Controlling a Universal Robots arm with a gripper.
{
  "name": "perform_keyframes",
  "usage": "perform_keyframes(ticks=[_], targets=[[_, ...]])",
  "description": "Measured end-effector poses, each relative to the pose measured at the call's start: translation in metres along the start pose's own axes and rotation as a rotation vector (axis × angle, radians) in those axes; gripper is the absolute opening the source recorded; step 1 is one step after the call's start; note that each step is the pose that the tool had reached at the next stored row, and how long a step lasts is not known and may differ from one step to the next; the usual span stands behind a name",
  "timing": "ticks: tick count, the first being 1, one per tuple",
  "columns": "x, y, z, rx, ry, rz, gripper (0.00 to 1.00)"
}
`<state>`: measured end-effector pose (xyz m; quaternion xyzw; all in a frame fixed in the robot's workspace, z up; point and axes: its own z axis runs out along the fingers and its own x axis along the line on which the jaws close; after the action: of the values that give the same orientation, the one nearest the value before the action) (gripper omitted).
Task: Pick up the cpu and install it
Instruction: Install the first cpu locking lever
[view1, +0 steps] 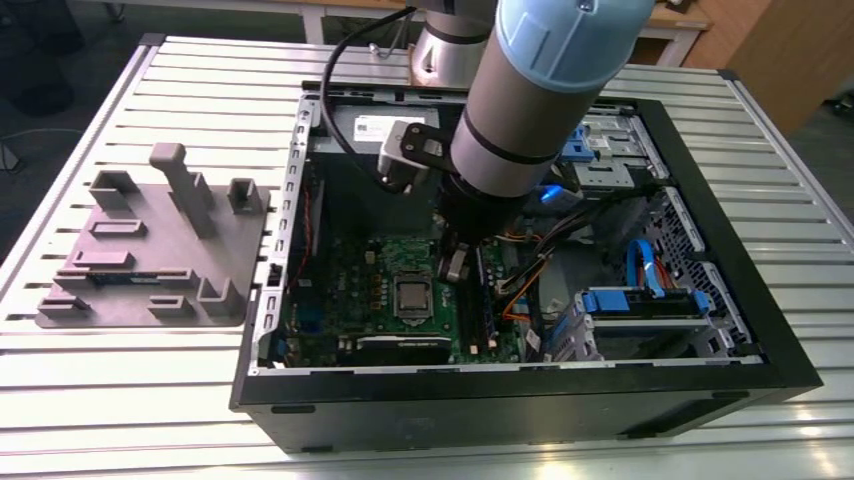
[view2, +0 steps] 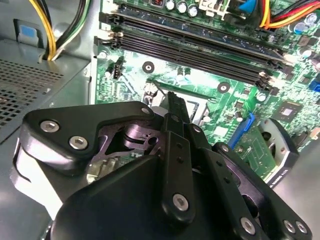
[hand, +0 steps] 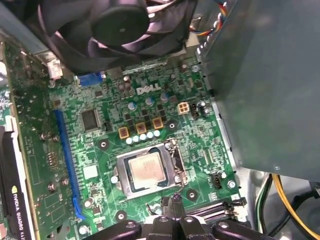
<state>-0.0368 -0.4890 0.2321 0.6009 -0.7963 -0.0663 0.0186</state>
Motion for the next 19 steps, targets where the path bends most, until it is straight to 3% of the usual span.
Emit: perform_keyframes(ticks=[3, 4, 6, 12, 19], targets=[[0.0018, 0.0006, 0.0001, 0.0053, -0.0001, -0.013, 0.10], [0.0034, 0.0010, 0.0002, 0.0057, 0.0037, -0.039, 0.10], [0.0044, 0.0009, 0.0002, 0.0065, 0.0052, -0.052, 0.10], [0.0070, 0.0006, 0.0010, 0.0274, 0.0034, -0.085, 0.10], [0.0099, 0.0001, 0.0027, 0.0262, 0.0099, -0.122, 0.10]])
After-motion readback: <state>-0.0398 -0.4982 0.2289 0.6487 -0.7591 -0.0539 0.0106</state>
